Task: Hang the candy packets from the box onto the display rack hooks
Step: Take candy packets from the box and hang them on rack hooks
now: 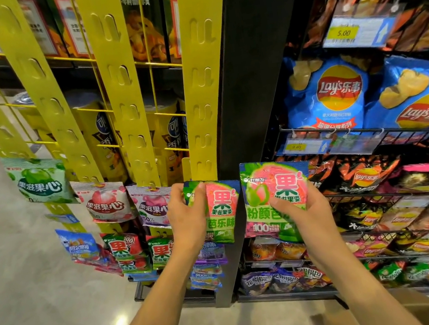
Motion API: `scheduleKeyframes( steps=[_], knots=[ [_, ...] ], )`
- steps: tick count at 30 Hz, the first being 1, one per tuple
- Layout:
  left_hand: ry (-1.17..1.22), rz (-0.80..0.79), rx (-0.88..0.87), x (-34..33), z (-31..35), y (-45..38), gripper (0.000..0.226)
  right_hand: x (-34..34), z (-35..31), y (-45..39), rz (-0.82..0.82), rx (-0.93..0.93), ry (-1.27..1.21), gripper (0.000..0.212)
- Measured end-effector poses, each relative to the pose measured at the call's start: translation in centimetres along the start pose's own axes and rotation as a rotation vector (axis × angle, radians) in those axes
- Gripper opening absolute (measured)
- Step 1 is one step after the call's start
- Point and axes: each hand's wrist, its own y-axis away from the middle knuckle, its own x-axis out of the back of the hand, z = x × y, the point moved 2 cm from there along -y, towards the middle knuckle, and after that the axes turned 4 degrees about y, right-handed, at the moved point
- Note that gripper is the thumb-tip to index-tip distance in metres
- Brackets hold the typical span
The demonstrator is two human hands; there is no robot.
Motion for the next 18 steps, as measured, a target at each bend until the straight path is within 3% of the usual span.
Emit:
scheduleKeyframes(
  steps=[10, 18],
  knots=[
    [-0.025, -0.023, -0.075, 0.4, -0.6, 0.3, 0.007, 0.1, 0.1, -0.1, -0.014, -0.009, -0.017, 0.033],
    [0.093, -0.021, -0.021, 1.0, -1.6, 0.8, 0.016, -0.3, 0.5, -0.1, -0.039, -0.017, -0.024, 0.032]
  ],
)
